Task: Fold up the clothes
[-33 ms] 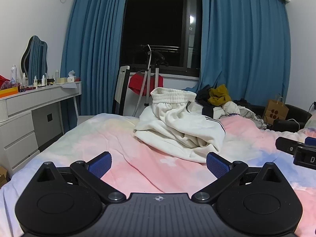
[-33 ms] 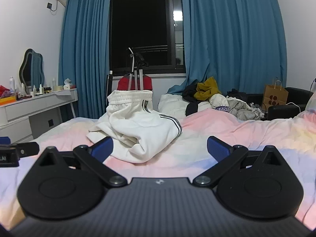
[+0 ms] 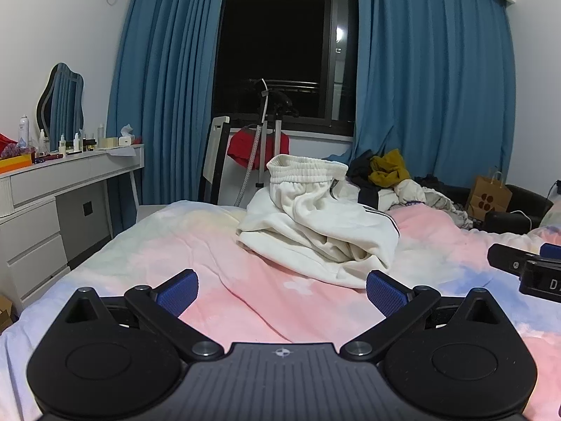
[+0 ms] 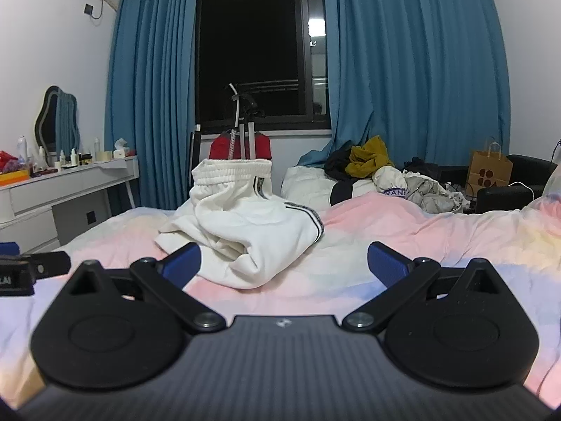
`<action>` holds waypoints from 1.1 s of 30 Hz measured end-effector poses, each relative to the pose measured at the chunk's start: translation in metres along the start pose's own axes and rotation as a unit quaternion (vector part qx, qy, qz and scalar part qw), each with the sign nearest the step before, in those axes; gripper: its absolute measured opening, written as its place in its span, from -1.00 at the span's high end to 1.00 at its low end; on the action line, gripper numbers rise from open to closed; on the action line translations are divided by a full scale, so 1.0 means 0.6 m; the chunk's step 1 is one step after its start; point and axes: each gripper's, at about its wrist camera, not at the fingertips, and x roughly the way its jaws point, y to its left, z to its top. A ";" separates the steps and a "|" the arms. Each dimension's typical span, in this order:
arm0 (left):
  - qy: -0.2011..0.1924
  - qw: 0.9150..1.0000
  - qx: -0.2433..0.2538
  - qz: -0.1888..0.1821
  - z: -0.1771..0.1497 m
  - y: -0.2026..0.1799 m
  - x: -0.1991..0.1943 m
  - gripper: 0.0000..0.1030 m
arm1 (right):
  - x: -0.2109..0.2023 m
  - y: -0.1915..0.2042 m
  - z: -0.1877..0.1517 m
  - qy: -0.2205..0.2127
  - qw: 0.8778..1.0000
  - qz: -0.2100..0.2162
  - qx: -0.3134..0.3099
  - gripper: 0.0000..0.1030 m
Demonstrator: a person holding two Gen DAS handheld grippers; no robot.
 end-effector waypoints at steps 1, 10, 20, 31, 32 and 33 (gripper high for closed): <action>-0.001 1.000 0.002 0.001 -0.001 -0.001 0.000 -1.00 | -0.002 0.000 -0.001 0.000 1.000 0.000 -0.001 -1.00; -0.002 1.000 -0.002 0.008 -0.027 -0.046 0.015 -1.00 | 0.005 0.008 -0.005 0.012 1.000 0.011 -0.010 -1.00; 0.000 1.000 -0.015 0.016 -0.046 -0.085 0.035 -1.00 | 0.012 0.005 -0.010 0.011 1.000 0.007 -0.010 -1.00; -0.009 0.999 -0.030 0.028 -0.051 -0.082 0.046 -1.00 | 0.013 -0.001 -0.007 0.002 1.000 0.003 -0.005 -1.00; -0.010 0.999 -0.028 0.032 -0.048 -0.070 0.045 -1.00 | 0.013 -0.003 -0.006 0.001 1.000 0.002 -0.001 -1.00; -0.010 0.999 -0.026 0.037 -0.045 -0.057 0.045 -1.00 | 0.013 -0.006 -0.006 0.002 1.000 0.002 0.003 -1.00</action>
